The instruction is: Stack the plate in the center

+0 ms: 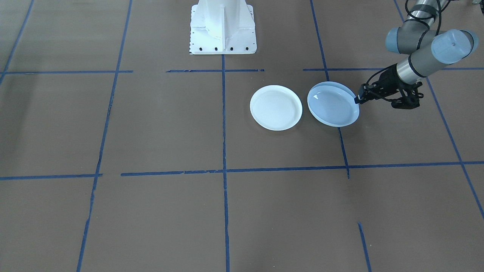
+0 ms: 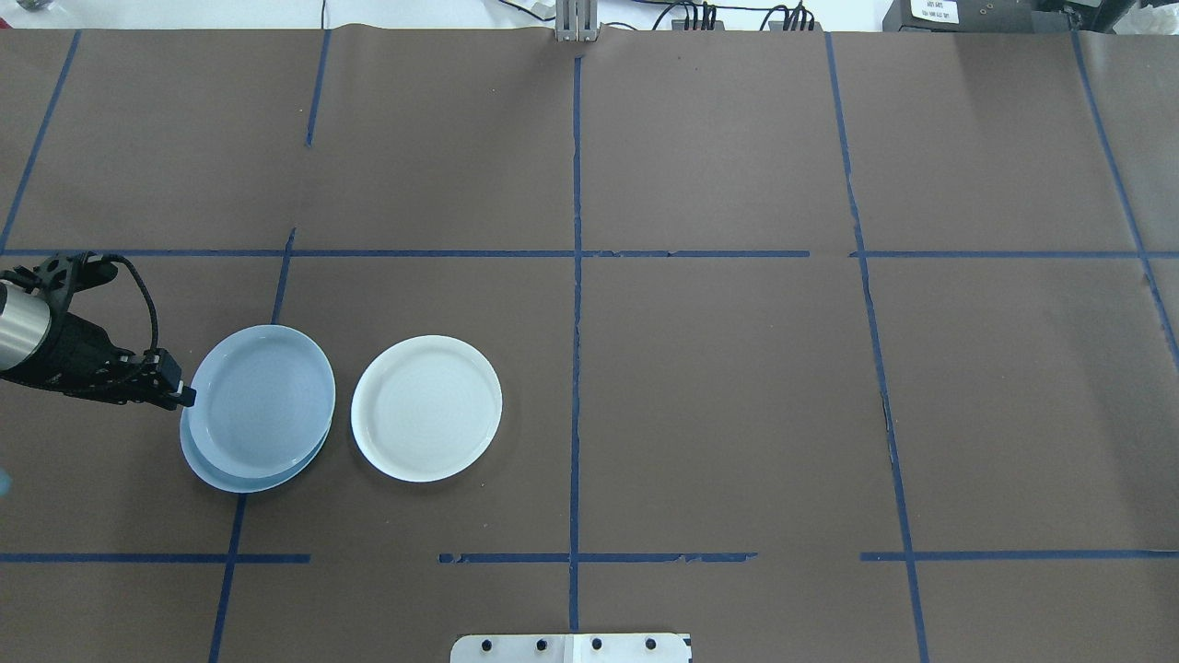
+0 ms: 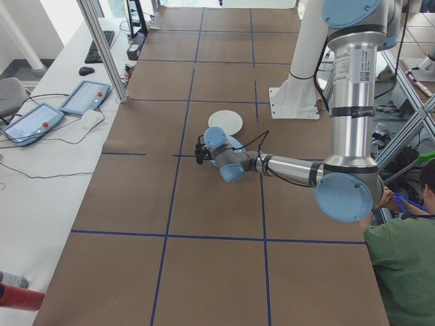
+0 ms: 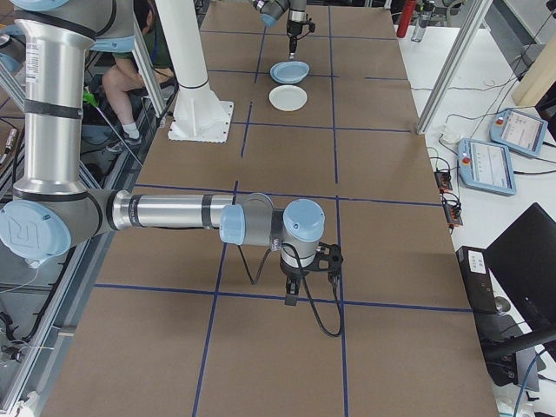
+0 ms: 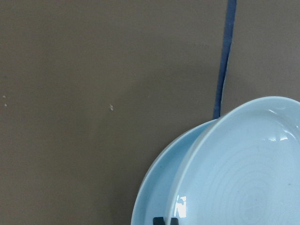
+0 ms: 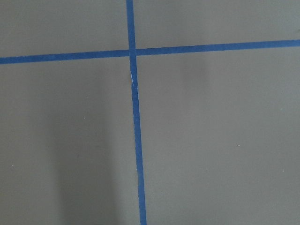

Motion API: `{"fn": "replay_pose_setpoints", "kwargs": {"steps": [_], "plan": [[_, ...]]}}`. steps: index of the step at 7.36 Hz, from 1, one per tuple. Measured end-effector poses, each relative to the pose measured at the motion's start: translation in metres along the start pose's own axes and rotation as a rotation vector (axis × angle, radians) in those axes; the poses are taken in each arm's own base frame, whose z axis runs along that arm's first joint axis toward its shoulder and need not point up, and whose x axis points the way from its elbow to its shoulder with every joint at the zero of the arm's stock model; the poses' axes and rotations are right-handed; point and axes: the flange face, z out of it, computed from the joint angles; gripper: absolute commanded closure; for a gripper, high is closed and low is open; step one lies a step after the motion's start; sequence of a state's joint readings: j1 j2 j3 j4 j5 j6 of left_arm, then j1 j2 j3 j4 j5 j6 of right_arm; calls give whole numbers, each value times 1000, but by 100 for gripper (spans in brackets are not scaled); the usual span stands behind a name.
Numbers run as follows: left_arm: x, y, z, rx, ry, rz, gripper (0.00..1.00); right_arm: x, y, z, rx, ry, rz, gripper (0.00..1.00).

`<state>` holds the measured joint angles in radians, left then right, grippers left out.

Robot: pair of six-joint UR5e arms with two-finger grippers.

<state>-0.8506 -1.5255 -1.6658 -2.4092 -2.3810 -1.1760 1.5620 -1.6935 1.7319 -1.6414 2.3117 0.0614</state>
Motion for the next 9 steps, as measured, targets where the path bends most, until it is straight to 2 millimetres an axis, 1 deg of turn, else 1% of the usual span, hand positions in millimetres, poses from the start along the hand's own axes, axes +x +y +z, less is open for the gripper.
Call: {"fn": "replay_pose_setpoints", "kwargs": {"steps": [2,3,4,5,6,7,8,9], "plan": [[1,2,-2,-1,2,0,1,0,0,0,0,0,0,0],[5,4,-5,-1,9,6,1,0,0,0,0,0,0,0],[13,5,-9,3,20,9,0,0,0,0,0,0,0,0],[28,5,-13,9,36,3,0,0,0,0,0,0,0,0],[53,2,-14,14,63,-13,0,0,0,0,0,0,0,0],[87,0,-12,9,98,-48,0,0,0,0,0,0,0,0],[118,6,-5,-12,126,-90,0,0,0,0,0,0,0,0],[141,16,7,-29,132,-120,0,0,0,0,0,0,0,0]]}}
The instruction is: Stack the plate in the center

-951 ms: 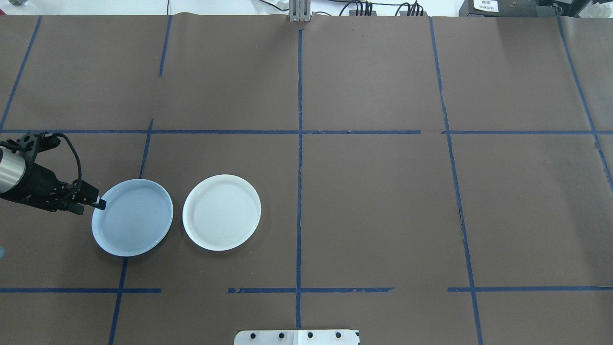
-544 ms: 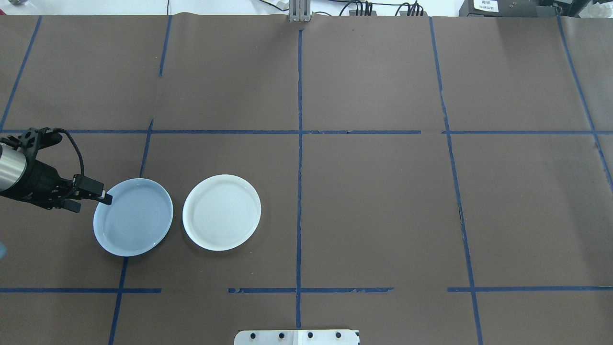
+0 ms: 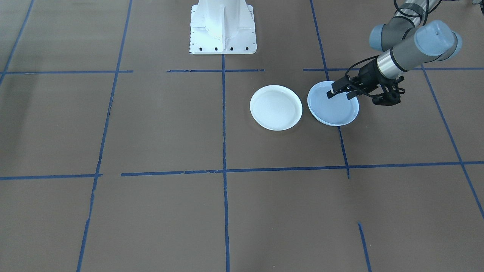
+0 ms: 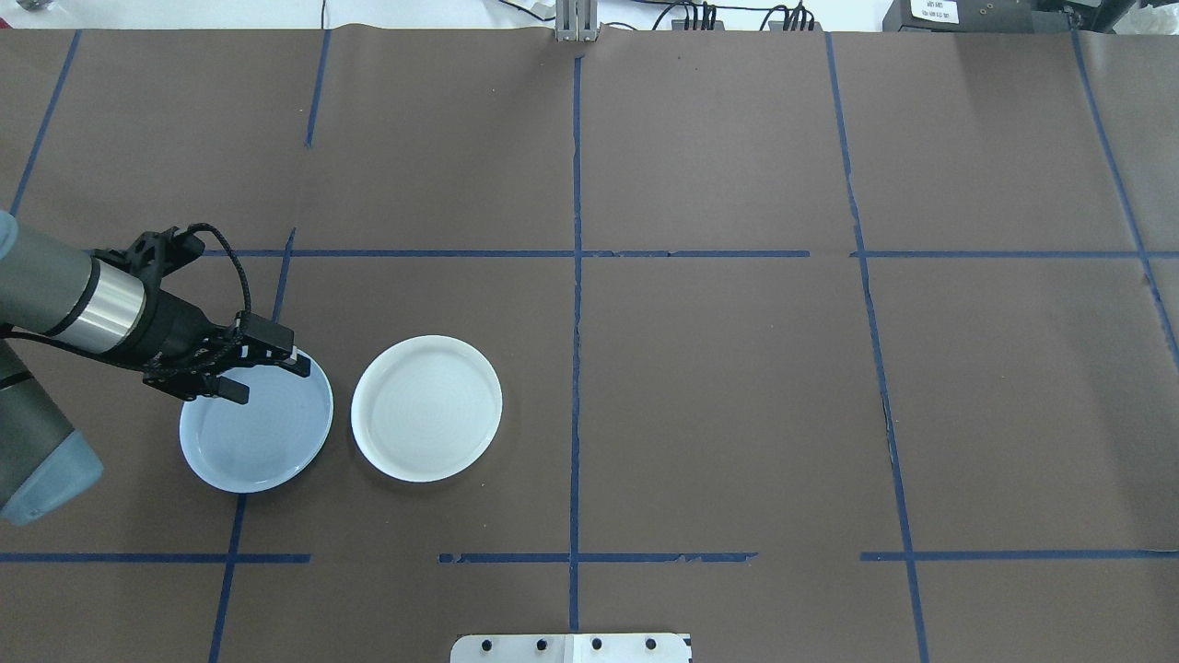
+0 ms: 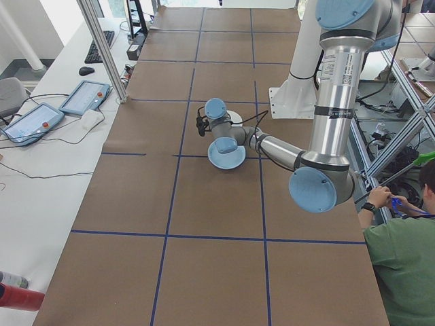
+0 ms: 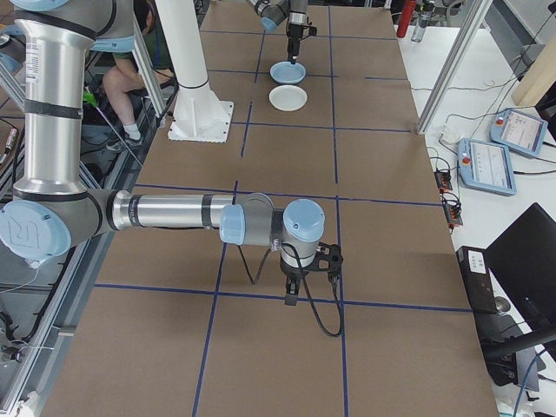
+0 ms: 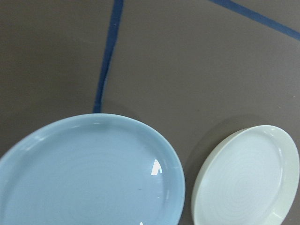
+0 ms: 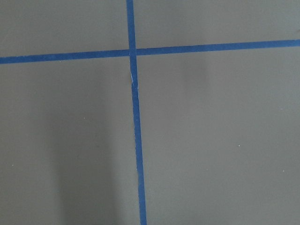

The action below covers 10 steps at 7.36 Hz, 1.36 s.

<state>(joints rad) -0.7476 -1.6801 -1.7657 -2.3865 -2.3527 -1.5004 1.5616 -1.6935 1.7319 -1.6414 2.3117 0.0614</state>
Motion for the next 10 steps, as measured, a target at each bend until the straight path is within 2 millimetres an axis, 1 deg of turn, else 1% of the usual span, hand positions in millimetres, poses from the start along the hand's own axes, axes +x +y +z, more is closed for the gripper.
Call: {"fn": "replay_pose_setpoints", "kwargs": {"steps": [2,3,4,5,6,7,8,9,10], "plan": [[30,24,35,-12,-20,-68,0,0,0,0,0,0,0,0],[40,37,53,-17,-29,-101,0,0,0,0,0,0,0,0],[43,47,70,-11,-41,-117,1,0,0,0,0,0,0,0],[41,52,81,-4,-53,-124,19,0,0,0,0,0,0,0],[39,54,87,-2,-61,-128,44,0,0,0,0,0,0,0],[38,53,92,-2,-69,-130,48,0,0,0,0,0,0,0],[37,51,97,-5,-75,-131,49,0,0,0,0,0,0,0],[37,49,101,-8,-79,-129,59,0,0,0,0,0,0,0],[38,48,102,-10,-80,-126,85,0,0,0,0,0,0,0]]}}
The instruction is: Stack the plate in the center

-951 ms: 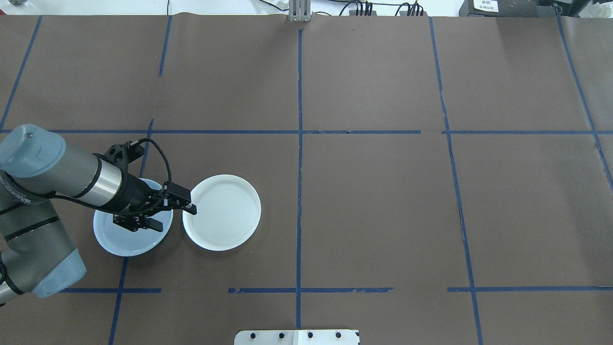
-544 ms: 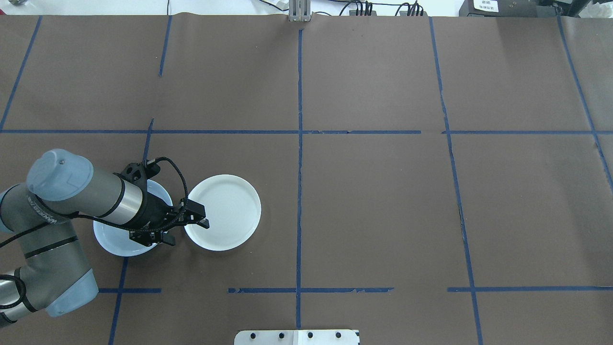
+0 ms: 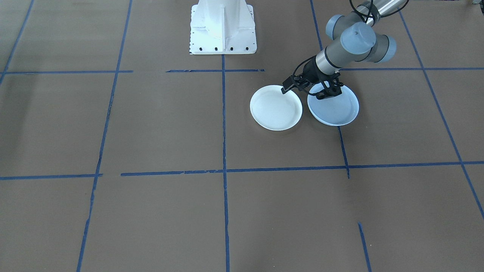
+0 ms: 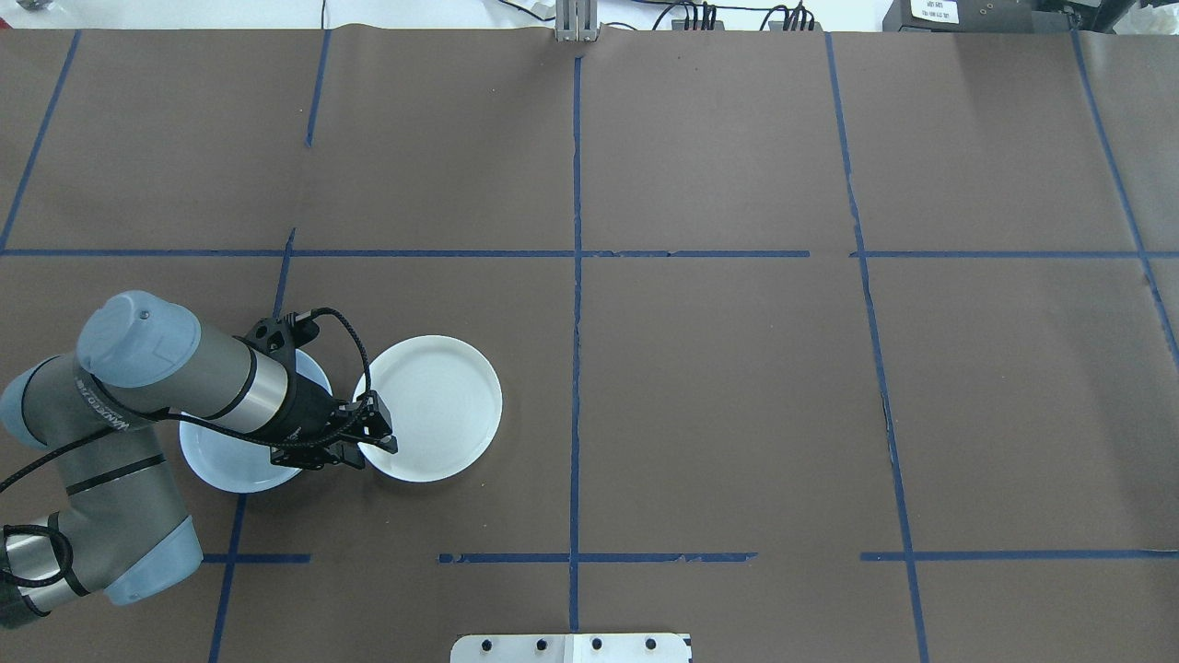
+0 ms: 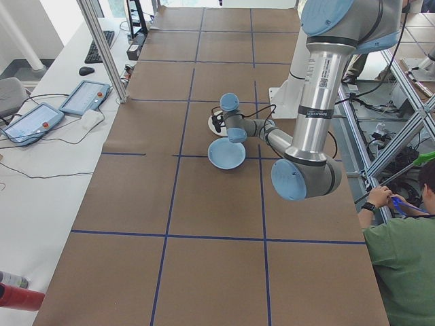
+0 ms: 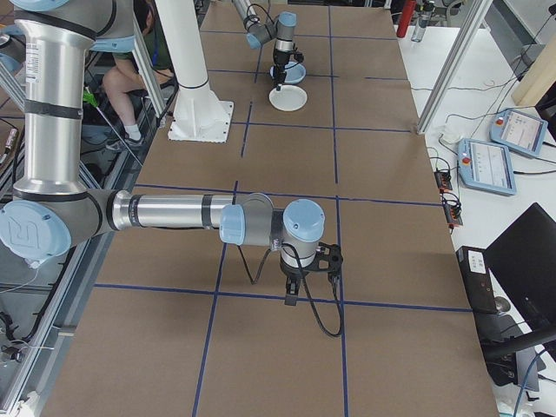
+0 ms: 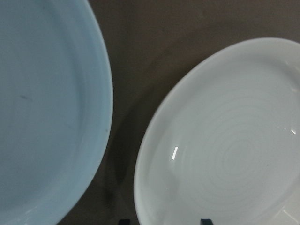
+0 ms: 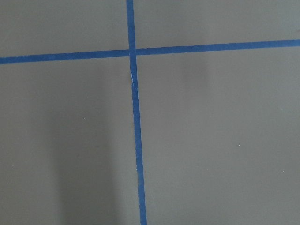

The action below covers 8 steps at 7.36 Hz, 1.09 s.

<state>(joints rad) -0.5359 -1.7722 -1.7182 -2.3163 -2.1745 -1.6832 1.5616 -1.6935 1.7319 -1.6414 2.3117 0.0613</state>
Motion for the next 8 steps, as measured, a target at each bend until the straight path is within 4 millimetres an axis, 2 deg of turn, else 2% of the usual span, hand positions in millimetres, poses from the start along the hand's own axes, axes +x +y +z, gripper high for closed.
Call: {"fn": "replay_pose_setpoints", "kwargs": {"steps": [1,4,6,8], "plan": [[0,0,0,-1,0,2,100,0,0,0,0,0,0,0],[-4,4,-1,-54,-9,0,100,0,0,0,0,0,0,0],[-2,5,-8,-73,3,6,100,0,0,0,0,0,0,0],[1,-3,-38,-99,35,23,100,0,0,0,0,0,0,0]]}}
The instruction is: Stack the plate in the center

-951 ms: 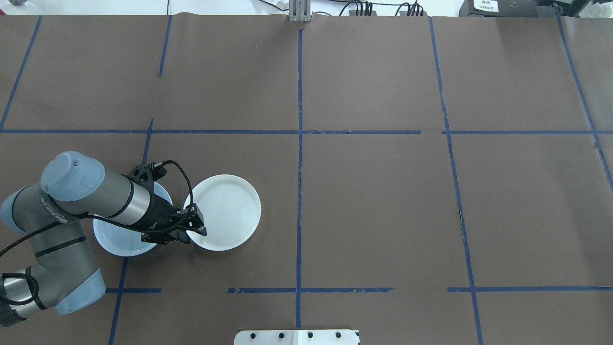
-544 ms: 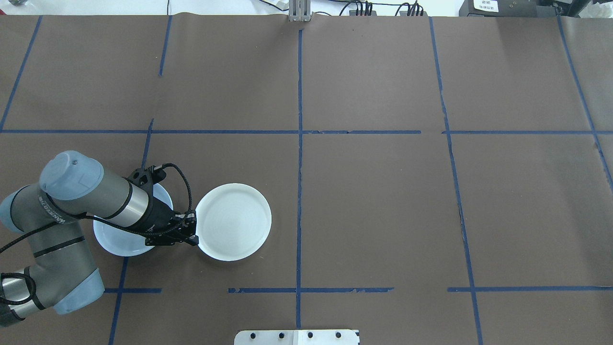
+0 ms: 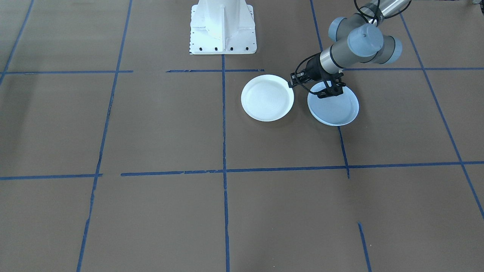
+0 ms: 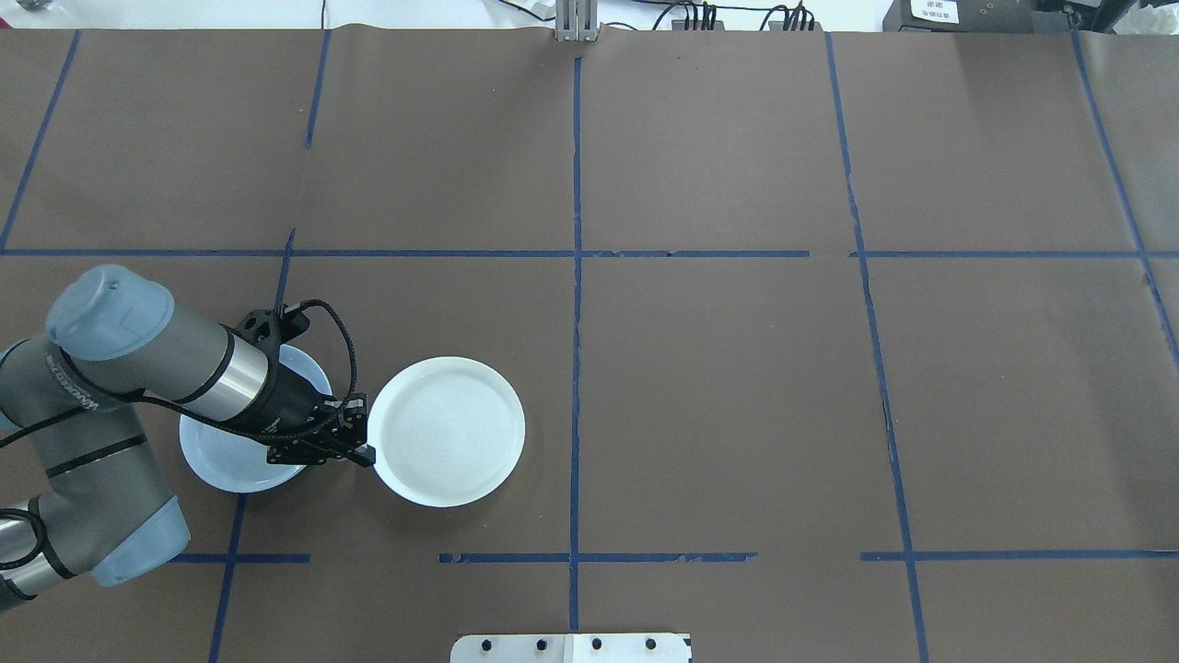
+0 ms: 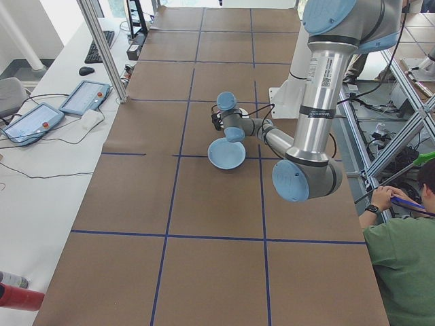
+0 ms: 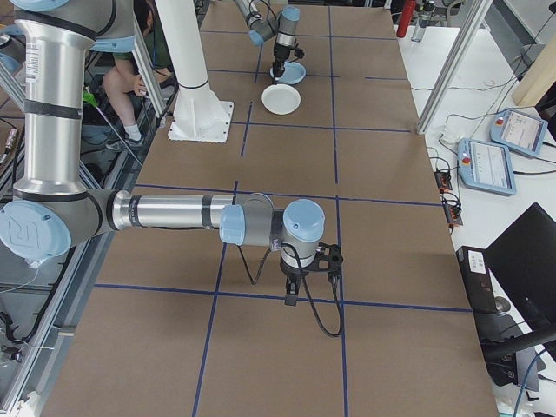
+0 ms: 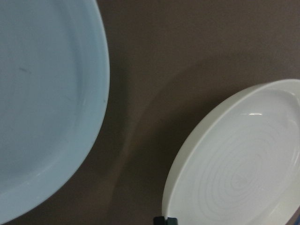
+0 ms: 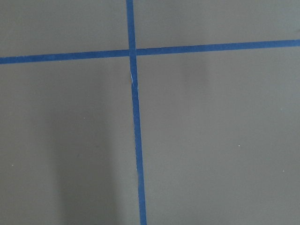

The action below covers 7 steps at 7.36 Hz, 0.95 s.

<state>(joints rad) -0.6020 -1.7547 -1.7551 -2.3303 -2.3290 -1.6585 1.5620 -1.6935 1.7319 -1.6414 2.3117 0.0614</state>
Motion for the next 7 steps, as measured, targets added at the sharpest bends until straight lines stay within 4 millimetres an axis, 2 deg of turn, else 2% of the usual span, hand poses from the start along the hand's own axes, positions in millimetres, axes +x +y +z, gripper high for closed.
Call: {"fn": "replay_pose_setpoints", "kwargs": {"steps": [1,2,3,5,7], "plan": [[-8,-4,-20,2,10,31,100,0,0,0,0,0,0,0],[-24,-9,-41,18,10,73,100,0,0,0,0,0,0,0],[-48,-16,-61,36,0,116,100,0,0,0,0,0,0,0],[-111,-34,-101,63,-38,208,100,0,0,0,0,0,0,0],[-160,-49,-128,74,-64,281,100,0,0,0,0,0,0,0]]}}
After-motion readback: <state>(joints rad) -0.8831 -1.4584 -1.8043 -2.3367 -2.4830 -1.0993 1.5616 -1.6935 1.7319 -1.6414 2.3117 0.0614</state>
